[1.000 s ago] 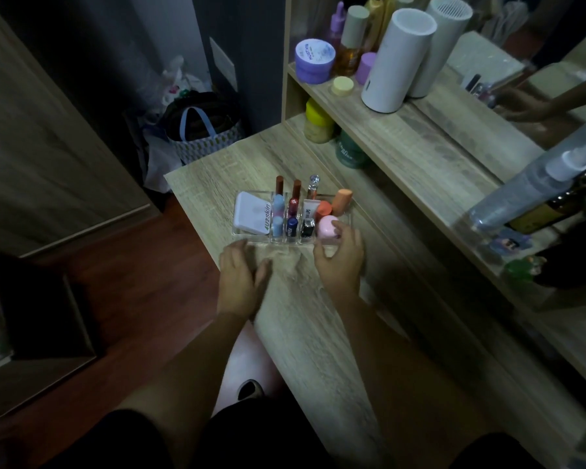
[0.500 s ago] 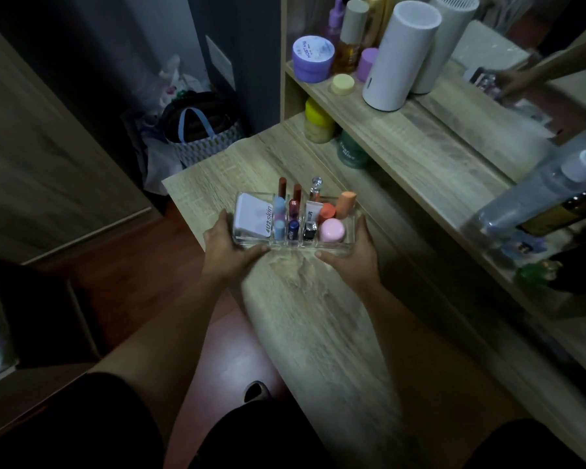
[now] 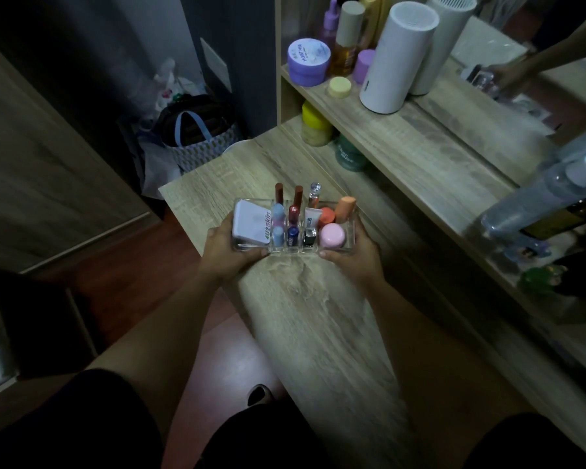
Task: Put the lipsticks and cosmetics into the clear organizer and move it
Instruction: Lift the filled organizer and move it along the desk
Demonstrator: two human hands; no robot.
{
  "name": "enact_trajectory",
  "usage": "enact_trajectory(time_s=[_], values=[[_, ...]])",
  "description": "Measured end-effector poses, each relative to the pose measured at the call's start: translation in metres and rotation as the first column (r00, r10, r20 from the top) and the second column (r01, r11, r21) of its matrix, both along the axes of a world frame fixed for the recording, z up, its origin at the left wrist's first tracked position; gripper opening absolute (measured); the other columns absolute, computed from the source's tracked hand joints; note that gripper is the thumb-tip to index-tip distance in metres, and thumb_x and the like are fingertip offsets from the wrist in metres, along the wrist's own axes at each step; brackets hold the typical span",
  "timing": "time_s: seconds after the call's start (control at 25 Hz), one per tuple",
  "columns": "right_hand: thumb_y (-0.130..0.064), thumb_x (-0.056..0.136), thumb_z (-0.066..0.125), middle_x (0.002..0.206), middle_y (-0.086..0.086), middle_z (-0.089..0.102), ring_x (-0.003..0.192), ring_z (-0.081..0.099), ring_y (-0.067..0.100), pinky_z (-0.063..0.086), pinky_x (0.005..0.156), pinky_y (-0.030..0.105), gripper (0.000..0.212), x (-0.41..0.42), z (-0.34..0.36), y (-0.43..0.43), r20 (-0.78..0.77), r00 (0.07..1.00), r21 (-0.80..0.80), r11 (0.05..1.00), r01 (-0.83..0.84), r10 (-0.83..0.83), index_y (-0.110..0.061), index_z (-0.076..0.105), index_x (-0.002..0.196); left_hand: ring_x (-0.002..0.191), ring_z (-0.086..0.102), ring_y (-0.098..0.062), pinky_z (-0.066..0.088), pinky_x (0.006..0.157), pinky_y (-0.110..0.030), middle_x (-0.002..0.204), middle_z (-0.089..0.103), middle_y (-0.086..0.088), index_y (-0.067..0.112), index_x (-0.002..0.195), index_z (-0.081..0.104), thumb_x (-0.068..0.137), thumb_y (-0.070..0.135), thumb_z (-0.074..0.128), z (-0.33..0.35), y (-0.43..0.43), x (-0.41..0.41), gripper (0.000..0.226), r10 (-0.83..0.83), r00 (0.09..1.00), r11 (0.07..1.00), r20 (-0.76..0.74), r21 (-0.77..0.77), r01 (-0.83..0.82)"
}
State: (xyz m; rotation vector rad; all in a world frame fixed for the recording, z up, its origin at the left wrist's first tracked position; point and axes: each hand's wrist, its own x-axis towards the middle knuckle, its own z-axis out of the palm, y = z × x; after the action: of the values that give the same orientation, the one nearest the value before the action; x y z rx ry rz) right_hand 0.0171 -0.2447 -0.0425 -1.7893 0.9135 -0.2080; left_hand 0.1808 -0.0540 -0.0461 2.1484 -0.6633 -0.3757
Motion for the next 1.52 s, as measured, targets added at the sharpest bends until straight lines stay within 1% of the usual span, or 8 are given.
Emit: enact_trajectory(time_s=[0.28, 0.44, 0.56, 0.68, 0.88, 1.16, 1.32, 1.52], values=[[-0.007, 0.067, 0.082, 0.131, 0.01, 0.059, 0.122, 0.055, 0.026, 0.043, 0.105, 0.048, 0.097, 0.0, 0.004, 0.001, -0.008, 1.0, 0.003, 1.0, -0.004, 0.004, -0.019, 0.028, 0.146, 0.097, 0.064, -0.019, 0.046, 0.08, -0.023, 0.11, 0.07, -0.005, 0.018, 0.127, 0.052, 0.057, 0.036, 0.088, -0.004, 0.0, 0.003, 0.081, -0.024, 1.0, 0.999, -0.003, 0.046, 0.024], [-0.006, 0.068, 0.081, 0.132, 0.011, 0.058, 0.122, 0.054, 0.026, 0.042, 0.106, 0.049, 0.097, 0.0, 0.005, 0.002, -0.012, 1.0, 0.002, 1.0, -0.006, 0.006, -0.019, 0.026, 0.147, 0.095, 0.054, -0.011, 0.042, 0.082, -0.021, 0.114, 0.068, -0.006, 0.021, 0.13, 0.05, 0.058, 0.038, 0.087, -0.007, 0.001, 0.003, 0.083, -0.014, 1.0, 0.998, 0.013, 0.069, 0.013], [-0.005, 0.068, 0.081, 0.132, 0.011, 0.059, 0.122, 0.055, 0.026, 0.043, 0.106, 0.047, 0.101, 0.0, 0.006, 0.001, -0.016, 1.0, 0.006, 1.0, 0.0, 0.0, -0.02, 0.023, 0.148, 0.106, 0.058, -0.025, 0.047, 0.093, -0.035, 0.118, 0.066, -0.007, 0.021, 0.131, 0.048, 0.058, 0.043, 0.086, -0.008, 0.002, 0.004, 0.086, -0.029, 1.0, 0.996, 0.003, 0.089, 0.028], [-0.006, 0.068, 0.082, 0.131, 0.01, 0.059, 0.121, 0.055, 0.026, 0.044, 0.105, 0.047, 0.099, 0.0, 0.006, 0.001, -0.026, 1.0, -0.005, 1.0, -0.008, 0.008, -0.02, 0.025, 0.148, 0.107, 0.058, -0.026, 0.042, 0.086, -0.026, 0.118, 0.066, -0.006, 0.021, 0.131, 0.048, 0.058, 0.043, 0.086, -0.008, 0.001, 0.004, 0.085, -0.027, 0.999, 0.996, 0.041, 0.09, 0.023], [-0.01, 0.066, 0.084, 0.129, 0.011, 0.062, 0.119, 0.057, 0.027, 0.045, 0.104, 0.048, 0.097, -0.005, 0.006, 0.004, -0.063, 0.998, -0.027, 1.0, 0.014, -0.016, -0.017, 0.029, 0.146, 0.106, 0.058, -0.029, 0.044, 0.088, -0.03, 0.119, 0.065, -0.01, 0.02, 0.132, 0.048, 0.06, 0.044, 0.085, -0.003, 0.005, 0.004, 0.084, -0.071, 0.997, 0.992, 0.042, 0.106, 0.066], [-0.016, 0.064, 0.086, 0.127, 0.012, 0.063, 0.119, 0.057, 0.029, 0.046, 0.103, 0.047, 0.102, -0.034, 0.018, 0.018, -0.073, 0.993, -0.09, 0.992, 0.086, -0.092, -0.018, 0.026, 0.147, 0.112, 0.057, -0.033, 0.045, 0.092, -0.037, 0.125, 0.062, -0.013, 0.017, 0.138, 0.042, 0.05, 0.065, 0.065, 0.016, 0.002, -0.011, 0.103, -0.186, 0.982, 0.974, 0.022, 0.133, 0.181], [-0.005, 0.063, 0.085, 0.124, 0.012, 0.064, 0.117, 0.058, 0.026, 0.045, 0.103, 0.047, 0.109, -0.069, 0.03, 0.027, 0.003, 0.981, -0.033, 0.981, 0.192, -0.192, -0.018, 0.019, 0.15, 0.11, 0.059, -0.03, 0.045, 0.09, -0.034, 0.123, 0.064, -0.013, 0.016, 0.137, 0.042, 0.059, 0.045, 0.079, 0.024, -0.008, -0.028, 0.092, -0.262, 0.964, 0.962, 0.031, 0.08, 0.259], [-0.005, 0.064, 0.084, 0.124, 0.013, 0.065, 0.116, 0.059, 0.027, 0.047, 0.101, 0.047, 0.109, -0.119, 0.038, 0.043, 0.052, 0.943, -0.055, 0.942, 0.332, -0.329, -0.015, 0.018, 0.15, 0.107, 0.062, -0.024, 0.046, 0.086, -0.026, 0.122, 0.066, -0.011, 0.017, 0.134, 0.045, 0.059, 0.039, 0.084, 0.032, -0.028, -0.056, 0.088, -0.416, 0.909, 0.909, 0.014, 0.033, 0.415]])
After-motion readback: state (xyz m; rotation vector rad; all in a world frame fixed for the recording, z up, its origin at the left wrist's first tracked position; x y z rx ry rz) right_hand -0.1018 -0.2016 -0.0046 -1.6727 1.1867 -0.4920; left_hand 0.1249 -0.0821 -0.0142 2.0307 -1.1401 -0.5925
